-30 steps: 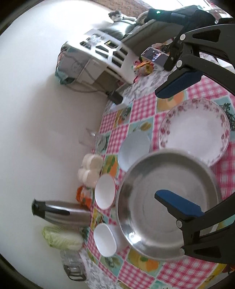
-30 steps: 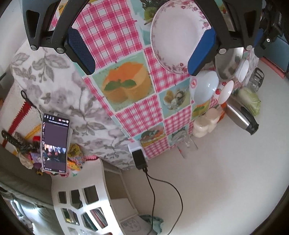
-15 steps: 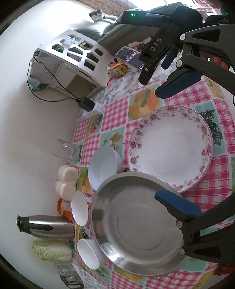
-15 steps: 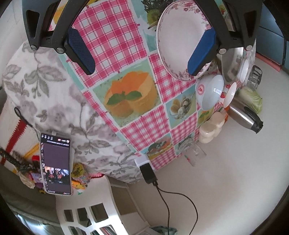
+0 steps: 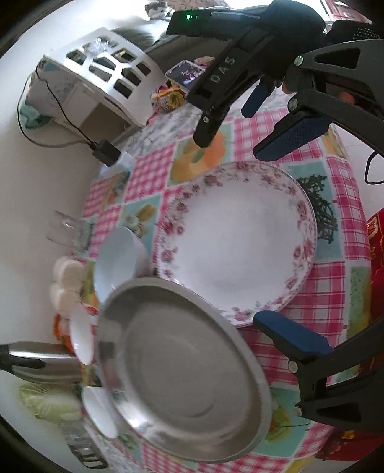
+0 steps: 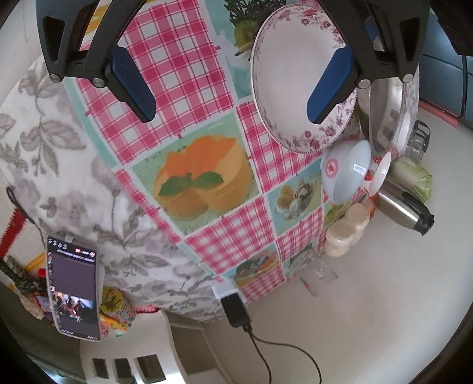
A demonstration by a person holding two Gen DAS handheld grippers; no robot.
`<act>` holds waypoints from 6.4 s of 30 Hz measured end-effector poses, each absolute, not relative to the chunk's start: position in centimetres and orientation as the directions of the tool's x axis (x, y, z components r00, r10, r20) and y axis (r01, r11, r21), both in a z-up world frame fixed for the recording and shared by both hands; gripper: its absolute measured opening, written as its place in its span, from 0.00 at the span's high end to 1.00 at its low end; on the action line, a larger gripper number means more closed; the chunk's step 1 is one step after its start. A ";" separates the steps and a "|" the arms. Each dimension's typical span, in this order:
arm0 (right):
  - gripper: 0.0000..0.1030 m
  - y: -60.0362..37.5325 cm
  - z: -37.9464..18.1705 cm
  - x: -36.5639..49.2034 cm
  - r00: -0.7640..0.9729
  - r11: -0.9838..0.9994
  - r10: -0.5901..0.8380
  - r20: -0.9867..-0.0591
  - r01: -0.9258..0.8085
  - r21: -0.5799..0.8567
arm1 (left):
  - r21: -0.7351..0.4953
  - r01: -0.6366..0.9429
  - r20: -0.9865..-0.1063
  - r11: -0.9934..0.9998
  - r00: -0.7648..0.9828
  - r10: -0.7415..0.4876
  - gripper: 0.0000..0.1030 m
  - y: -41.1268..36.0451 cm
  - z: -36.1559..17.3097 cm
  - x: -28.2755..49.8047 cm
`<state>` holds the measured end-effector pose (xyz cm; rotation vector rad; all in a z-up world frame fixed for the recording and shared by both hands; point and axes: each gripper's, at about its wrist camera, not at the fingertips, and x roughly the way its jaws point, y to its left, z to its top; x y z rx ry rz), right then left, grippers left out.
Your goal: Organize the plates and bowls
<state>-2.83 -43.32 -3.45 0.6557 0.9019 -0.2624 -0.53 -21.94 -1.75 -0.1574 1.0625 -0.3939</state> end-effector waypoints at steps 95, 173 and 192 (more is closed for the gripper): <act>0.88 -45.5 -6.4 -3.5 0.644 0.759 0.111 -0.757 0.436 0.482 | -0.457 0.116 -0.806 0.882 0.367 -0.465 0.87 -21.7 -6.7 3.1; 0.88 -25.5 -0.9 5.1 0.700 0.885 0.179 -0.691 0.193 0.424 | -0.574 -0.078 -0.738 0.815 0.481 -0.474 0.86 -0.7 -3.1 9.6; 0.88 -24.4 -2.2 6.6 0.650 0.907 0.176 -0.739 0.186 0.379 | -0.557 -0.132 -0.767 0.820 0.461 -0.447 0.86 0.0 -4.5 10.5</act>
